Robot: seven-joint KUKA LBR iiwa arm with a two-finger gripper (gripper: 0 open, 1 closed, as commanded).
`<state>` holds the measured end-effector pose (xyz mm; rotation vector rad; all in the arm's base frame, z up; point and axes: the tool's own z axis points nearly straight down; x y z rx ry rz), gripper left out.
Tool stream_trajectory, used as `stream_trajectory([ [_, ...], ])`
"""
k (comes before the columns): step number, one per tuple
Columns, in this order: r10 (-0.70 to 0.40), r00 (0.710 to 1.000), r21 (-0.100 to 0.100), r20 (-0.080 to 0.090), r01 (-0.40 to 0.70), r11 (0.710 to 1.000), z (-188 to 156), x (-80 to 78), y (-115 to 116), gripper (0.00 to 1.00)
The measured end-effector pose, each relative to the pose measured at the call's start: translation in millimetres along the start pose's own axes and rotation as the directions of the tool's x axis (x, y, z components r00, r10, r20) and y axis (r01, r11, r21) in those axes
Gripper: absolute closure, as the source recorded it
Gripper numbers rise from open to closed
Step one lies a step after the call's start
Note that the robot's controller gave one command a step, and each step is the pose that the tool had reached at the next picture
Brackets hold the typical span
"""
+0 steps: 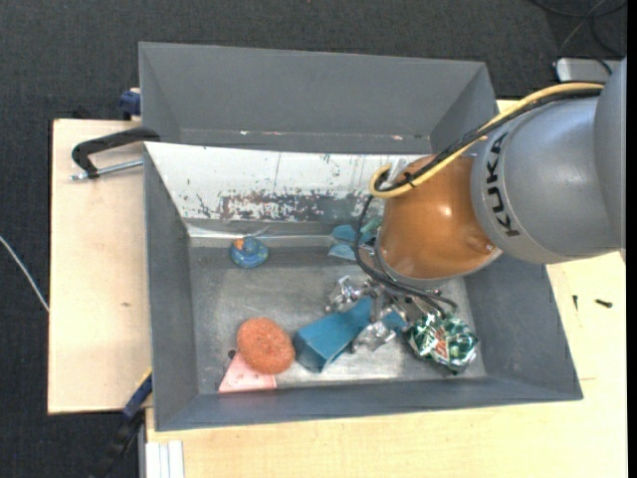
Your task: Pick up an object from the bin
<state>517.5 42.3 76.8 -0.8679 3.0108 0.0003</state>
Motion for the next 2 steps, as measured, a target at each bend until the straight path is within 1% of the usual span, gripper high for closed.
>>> stream_trajectory([
  [1, 0.0, 1.0, 0.0, 0.0, 0.0, 1.0, 0.0, 0.0, 0.0, 1.0],
  [2, -0.004, 1.0, -0.003, -0.008, 0.004, 1.0, -125.5, -20.4, 9.4, 1.0],
])
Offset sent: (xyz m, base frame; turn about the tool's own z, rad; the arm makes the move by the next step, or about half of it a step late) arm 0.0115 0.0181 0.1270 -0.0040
